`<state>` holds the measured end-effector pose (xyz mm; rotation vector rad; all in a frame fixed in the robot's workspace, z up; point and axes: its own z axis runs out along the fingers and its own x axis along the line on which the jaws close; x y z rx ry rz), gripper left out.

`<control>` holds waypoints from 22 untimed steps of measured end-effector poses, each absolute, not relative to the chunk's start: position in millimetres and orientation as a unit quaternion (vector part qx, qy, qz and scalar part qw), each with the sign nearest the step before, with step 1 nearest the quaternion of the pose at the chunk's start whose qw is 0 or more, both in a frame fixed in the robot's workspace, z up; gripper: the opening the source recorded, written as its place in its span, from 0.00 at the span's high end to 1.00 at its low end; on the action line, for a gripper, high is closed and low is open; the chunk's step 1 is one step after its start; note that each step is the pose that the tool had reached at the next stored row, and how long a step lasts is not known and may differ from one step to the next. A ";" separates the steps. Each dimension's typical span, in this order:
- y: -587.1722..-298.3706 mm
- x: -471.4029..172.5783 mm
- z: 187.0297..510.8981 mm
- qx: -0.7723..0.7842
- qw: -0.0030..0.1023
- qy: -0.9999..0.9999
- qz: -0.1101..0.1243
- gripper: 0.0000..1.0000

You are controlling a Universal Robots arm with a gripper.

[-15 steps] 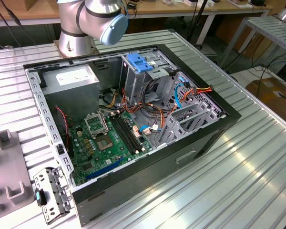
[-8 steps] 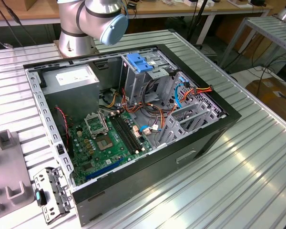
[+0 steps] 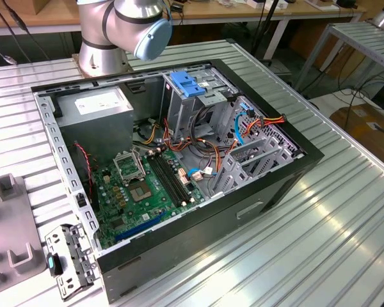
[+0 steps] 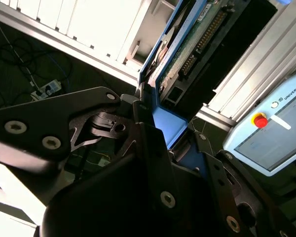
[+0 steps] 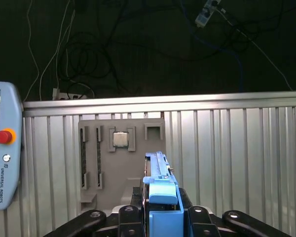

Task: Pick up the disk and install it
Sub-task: 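Pick up the disk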

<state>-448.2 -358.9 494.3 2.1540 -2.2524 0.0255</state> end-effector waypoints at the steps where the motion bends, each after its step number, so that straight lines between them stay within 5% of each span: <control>1: -358.9 -448.2 494.2 0.691 0.012 -0.723 0.008 0.63; 22: -358.9 -426.8 494.2 0.691 0.012 -0.723 0.008 0.63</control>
